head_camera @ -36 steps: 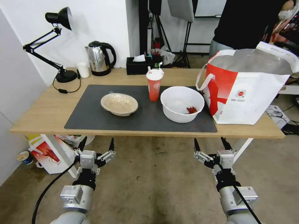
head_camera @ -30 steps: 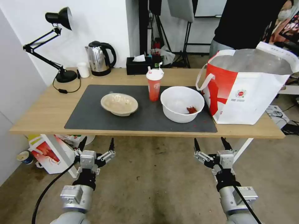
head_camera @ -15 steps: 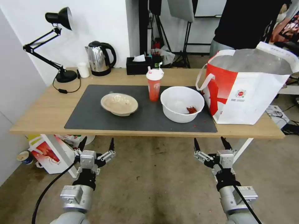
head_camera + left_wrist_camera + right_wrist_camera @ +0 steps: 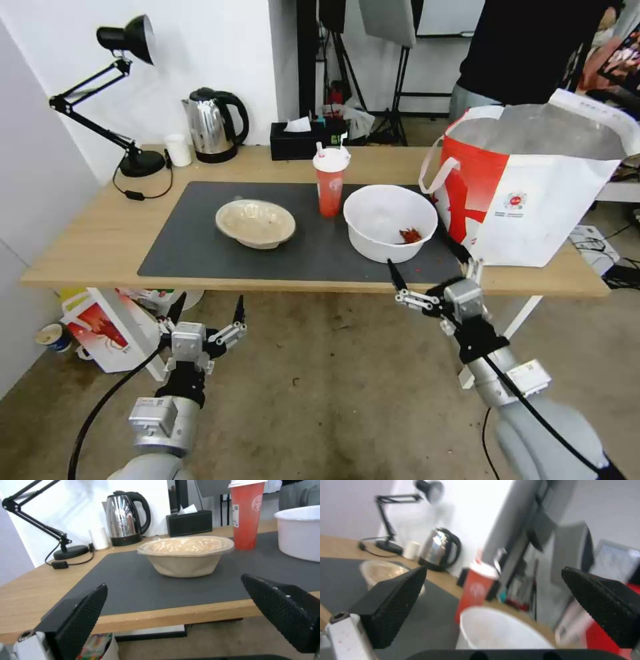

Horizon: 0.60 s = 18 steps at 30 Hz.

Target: Pick up the trash from the table and place it into the takeout bag.

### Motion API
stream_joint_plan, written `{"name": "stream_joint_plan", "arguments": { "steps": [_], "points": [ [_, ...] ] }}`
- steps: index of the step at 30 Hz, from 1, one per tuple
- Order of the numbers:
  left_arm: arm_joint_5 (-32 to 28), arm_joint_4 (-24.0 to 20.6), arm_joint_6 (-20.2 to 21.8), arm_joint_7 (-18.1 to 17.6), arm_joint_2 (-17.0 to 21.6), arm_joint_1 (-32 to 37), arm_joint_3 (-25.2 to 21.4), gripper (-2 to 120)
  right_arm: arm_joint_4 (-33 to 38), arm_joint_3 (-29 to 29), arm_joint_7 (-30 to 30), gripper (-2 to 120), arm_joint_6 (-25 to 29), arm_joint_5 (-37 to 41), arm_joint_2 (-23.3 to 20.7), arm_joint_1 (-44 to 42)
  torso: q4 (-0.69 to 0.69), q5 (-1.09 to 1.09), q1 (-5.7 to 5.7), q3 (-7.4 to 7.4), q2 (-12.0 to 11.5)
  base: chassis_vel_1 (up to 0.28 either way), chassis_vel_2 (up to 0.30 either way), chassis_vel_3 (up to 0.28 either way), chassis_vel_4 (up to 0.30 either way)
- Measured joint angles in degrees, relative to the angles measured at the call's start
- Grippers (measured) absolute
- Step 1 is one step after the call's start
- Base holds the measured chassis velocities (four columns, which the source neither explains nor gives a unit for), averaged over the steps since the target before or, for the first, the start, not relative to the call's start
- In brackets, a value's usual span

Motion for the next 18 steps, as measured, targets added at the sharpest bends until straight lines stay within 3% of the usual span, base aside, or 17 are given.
{"name": "stream_joint_plan", "arguments": {
  "steps": [3, 5, 8, 9, 18],
  "points": [
    [0.0, 0.0, 0.0, 0.0, 0.0, 0.0, 0.0, 100, -0.3, -1.0, -2.2, 100, 3.1, 1.0, -8.4, 5.5, 0.0, 0.0, 0.0, 0.0, 0.0, 0.0, 0.0, 0.0, 0.0],
    [0.0, 0.0, 0.0, 0.0, 0.0, 0.0, 0.0, 100, -0.4, -1.1, -2.5, 100, 3.6, 1.2, -9.8, 6.4, 0.0, 0.0, 0.0, 0.0, 0.0, 0.0, 0.0, 0.0, 0.0],
    [0.0, 0.0, 0.0, 0.0, 0.0, 0.0, 0.0, 100, -0.6, -1.9, -4.0, 100, 5.7, 1.9, -15.7, 10.2, 0.0, 0.0, 0.0, 0.0, 0.0, 0.0, 0.0, 0.0, 0.0],
    [0.0, 0.0, 0.0, 0.0, 0.0, 0.0, 0.0, 100, -0.6, -1.9, -4.0, 100, 5.7, 1.9, -15.7, 10.2, 0.0, 0.0, 0.0, 0.0, 0.0, 0.0, 0.0, 0.0, 0.0],
    [0.0, 0.0, 0.0, 0.0, 0.0, 0.0, 0.0, 100, -1.1, -3.4, -7.4, 100, 10.6, 3.5, -28.9, 18.8, 0.0, -0.01, 0.0, 0.0, 0.0, 0.0, 0.0, 0.0, 0.0]
  ]
}}
